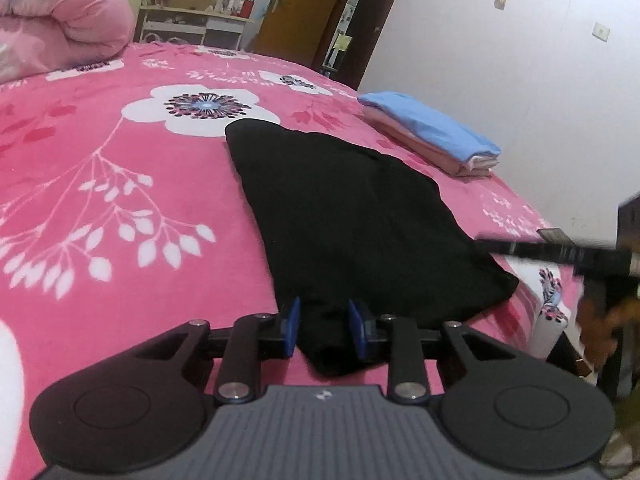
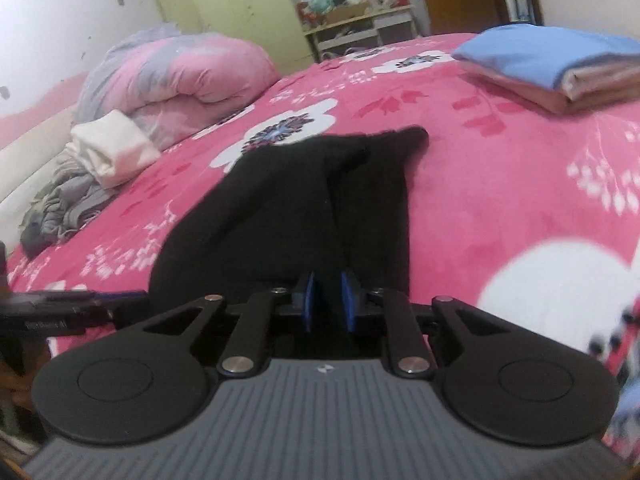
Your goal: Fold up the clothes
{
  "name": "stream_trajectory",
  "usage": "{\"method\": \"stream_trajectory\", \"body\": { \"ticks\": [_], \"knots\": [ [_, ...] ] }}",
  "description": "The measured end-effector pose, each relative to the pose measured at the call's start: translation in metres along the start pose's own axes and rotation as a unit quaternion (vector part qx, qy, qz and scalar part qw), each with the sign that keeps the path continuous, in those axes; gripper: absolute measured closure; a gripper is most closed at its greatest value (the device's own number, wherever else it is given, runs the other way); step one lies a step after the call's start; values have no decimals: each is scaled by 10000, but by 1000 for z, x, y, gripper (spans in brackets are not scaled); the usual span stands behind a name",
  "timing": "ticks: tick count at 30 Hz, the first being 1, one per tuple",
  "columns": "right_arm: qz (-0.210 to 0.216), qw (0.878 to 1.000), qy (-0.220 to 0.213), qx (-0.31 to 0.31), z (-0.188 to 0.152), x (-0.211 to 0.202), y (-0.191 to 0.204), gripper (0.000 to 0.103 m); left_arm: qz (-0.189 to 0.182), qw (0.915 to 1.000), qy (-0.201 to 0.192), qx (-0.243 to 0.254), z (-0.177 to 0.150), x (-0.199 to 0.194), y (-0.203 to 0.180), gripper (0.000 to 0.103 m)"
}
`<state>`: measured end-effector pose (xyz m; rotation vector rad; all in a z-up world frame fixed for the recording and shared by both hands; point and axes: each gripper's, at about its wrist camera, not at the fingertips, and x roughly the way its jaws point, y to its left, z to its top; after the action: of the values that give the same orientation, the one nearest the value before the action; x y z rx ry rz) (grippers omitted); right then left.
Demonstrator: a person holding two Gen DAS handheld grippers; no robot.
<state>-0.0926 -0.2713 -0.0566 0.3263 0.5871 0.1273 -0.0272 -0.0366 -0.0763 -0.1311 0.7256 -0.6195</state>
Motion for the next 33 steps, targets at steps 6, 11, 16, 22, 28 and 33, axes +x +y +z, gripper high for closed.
{"method": "stream_trajectory", "body": {
  "ticks": [6, 11, 16, 22, 28, 33],
  "knots": [
    [89, 9997, -249, -6, 62, 10, -21, 84, -236, 9997, -59, 2, -3, -2, 10, 75],
    [-103, 9982, 50, 585, 102, 64, -65, 75, -437, 9989, -31, -191, 0, -4, 20, 74],
    [95, 9902, 345, 1347, 118, 118, -104, 72, -386, 9990, -61, -215, 3, -6, 24, 63],
    [310, 9918, 312, 1197, 123, 146, -109, 99, -391, 9991, -33, -183, 2, -4, 26, 63],
    [808, 9957, -345, 283, 133, 129, -81, 99, -379, 9991, -35, -202, 1, -3, 26, 63],
    [779, 9958, 24, 479, 130, 156, -98, 99, -294, 9995, -48, -114, 0, -3, 23, 63]
  ]
}}
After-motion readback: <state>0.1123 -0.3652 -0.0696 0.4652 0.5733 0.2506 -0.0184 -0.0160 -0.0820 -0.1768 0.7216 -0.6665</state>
